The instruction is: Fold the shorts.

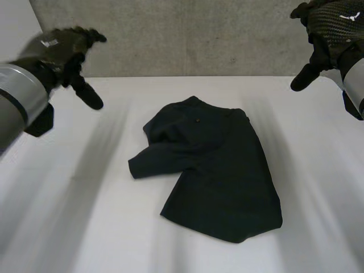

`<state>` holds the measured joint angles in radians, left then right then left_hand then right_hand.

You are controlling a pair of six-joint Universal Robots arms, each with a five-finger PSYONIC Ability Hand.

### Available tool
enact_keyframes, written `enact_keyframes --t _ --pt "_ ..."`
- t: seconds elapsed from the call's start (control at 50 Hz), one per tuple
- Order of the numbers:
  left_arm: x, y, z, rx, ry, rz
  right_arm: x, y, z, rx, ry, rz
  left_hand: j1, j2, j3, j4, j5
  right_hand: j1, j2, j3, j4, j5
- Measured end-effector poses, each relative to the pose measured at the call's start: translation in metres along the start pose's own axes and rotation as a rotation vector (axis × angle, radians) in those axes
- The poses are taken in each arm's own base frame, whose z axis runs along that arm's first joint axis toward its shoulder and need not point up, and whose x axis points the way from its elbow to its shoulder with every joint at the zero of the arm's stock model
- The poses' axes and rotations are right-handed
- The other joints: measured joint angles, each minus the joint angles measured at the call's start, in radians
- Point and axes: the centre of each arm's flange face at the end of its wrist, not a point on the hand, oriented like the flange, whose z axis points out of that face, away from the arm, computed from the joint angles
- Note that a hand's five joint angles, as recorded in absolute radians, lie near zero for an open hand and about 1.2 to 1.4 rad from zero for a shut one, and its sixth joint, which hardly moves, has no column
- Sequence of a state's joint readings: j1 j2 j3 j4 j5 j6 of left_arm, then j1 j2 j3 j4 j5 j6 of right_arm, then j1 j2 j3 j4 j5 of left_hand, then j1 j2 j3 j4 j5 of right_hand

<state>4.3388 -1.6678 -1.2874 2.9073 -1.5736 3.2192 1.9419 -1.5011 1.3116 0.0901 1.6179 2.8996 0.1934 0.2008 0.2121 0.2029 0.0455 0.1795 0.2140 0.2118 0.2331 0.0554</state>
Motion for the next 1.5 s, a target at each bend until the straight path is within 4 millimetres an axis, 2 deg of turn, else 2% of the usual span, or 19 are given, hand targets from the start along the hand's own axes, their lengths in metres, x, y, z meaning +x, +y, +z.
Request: enact_keyframes --t 0.22,0.3,0.36,0.42,0.46,0.52,0.58,0.74,0.92,1.06,1.2,1.24,1.28,1.32,1.36,1.38,1.42,1.44,1.5 --pt "0.055 0.088 0.025 -0.209 0.134 0.155 -0.022 0.029 -0.005 -0.131 -0.152 -0.197 0.081 0.066 0.054 0.069 0.054 0.0 0.0 0.0 0.0 0.0" --pt "0.076 0.127 0.038 -0.238 0.134 0.187 -0.032 0.056 -0.008 -0.221 -0.208 -0.218 0.153 0.142 0.127 0.141 0.126 0.0 0.0 0.0 0.0 0.0" --pt "0.082 0.139 0.043 -0.243 0.123 0.195 -0.035 0.067 -0.01 -0.253 -0.22 -0.218 0.166 0.154 0.141 0.155 0.14 0.0 0.0 0.0 0.0 0.0" --pt "0.091 0.169 0.055 -0.265 0.085 0.215 -0.039 0.09 -0.016 -0.308 -0.235 -0.215 0.255 0.241 0.23 0.239 0.224 0.0 0.0 0.0 0.0 0.0" --pt "0.094 0.181 0.06 -0.278 0.068 0.223 -0.04 0.1 -0.019 -0.327 -0.24 -0.216 0.354 0.327 0.316 0.328 0.31 0.0 0.0 0.0 0.0 0.0" --pt "0.095 0.192 0.067 -0.287 0.037 0.231 -0.043 0.117 -0.025 -0.357 -0.248 -0.219 0.794 0.734 0.719 0.732 0.707 0.0 0.0 0.0 0.0 0.0" --pt "0.094 0.193 0.072 -0.282 0.011 0.232 -0.045 0.129 -0.03 -0.378 -0.253 -0.222 0.946 0.976 0.953 0.972 0.928 0.0 0.0 0.0 0.0 0.0" --pt "0.079 0.177 0.081 -0.248 -0.044 0.259 -0.049 0.142 -0.036 -0.406 -0.269 -0.223 0.946 0.989 0.965 0.997 0.928 0.0 0.0 0.0 0.0 0.0" --pt "0.039 0.132 0.093 -0.136 -0.14 0.345 -0.054 0.155 -0.028 -0.457 -0.306 -0.229 0.946 0.989 0.974 0.997 0.928 0.0 0.0 0.0 0.0 0.0" --pt "0.014 0.097 0.116 0.024 -0.237 0.401 -0.064 0.169 -0.032 -0.532 -0.378 -0.221 0.946 0.995 0.974 0.997 0.928 0.0 0.0 0.0 0.0 0.0" --pt "0.0 0.097 0.141 0.077 -0.296 0.498 -0.07 0.173 -0.036 -0.543 -0.398 -0.199 0.946 0.995 0.974 0.997 0.928 0.0 0.0 0.0 0.0 0.0" --pt "-0.006 0.11 0.157 0.083 -0.322 0.552 -0.072 0.172 -0.037 -0.535 -0.396 -0.182 0.946 0.991 0.972 0.991 0.928 0.0 0.0 0.0 0.0 0.0" --pt "-0.01 0.116 0.165 0.089 -0.338 0.576 -0.073 0.171 -0.037 -0.531 -0.394 -0.177 0.885 0.878 0.872 0.881 0.87 0.0 0.0 0.0 0.0 0.0" --pt "-0.015 0.125 0.174 0.097 -0.36 0.598 -0.073 0.169 -0.036 -0.523 -0.389 -0.17 0.614 0.644 0.636 0.643 0.629 0.0 0.0 0.0 0.0 0.0" --pt "-0.015 0.125 0.174 0.097 -0.36 0.598 -0.073 0.169 -0.036 -0.523 -0.389 -0.17 0.614 0.644 0.636 0.643 0.629 0.0 0.0 0.0 0.0 0.0" --pt "-0.022 0.133 0.181 0.099 -0.381 0.608 -0.073 0.167 -0.034 -0.511 -0.383 -0.166 0.413 0.425 0.422 0.424 0.402 0.0 0.0 0.0 0.0 0.0" --pt "-0.023 0.134 0.181 0.096 -0.38 0.606 -0.073 0.167 -0.034 -0.508 -0.382 -0.166 0.406 0.409 0.403 0.406 0.383 0.0 0.0 0.0 0.0 0.0" --pt "-0.021 0.135 0.176 0.087 -0.37 0.595 -0.073 0.165 -0.031 -0.495 -0.378 -0.167 0.139 0.152 0.155 0.153 0.13 0.0 0.0 0.0 0.0 0.0" --pt "-0.014 0.13 0.163 0.069 -0.34 0.57 -0.073 0.163 -0.024 -0.469 -0.37 -0.172 0.047 0.048 0.039 0.042 0.016 0.0 0.0 0.0 0.0 0.0"
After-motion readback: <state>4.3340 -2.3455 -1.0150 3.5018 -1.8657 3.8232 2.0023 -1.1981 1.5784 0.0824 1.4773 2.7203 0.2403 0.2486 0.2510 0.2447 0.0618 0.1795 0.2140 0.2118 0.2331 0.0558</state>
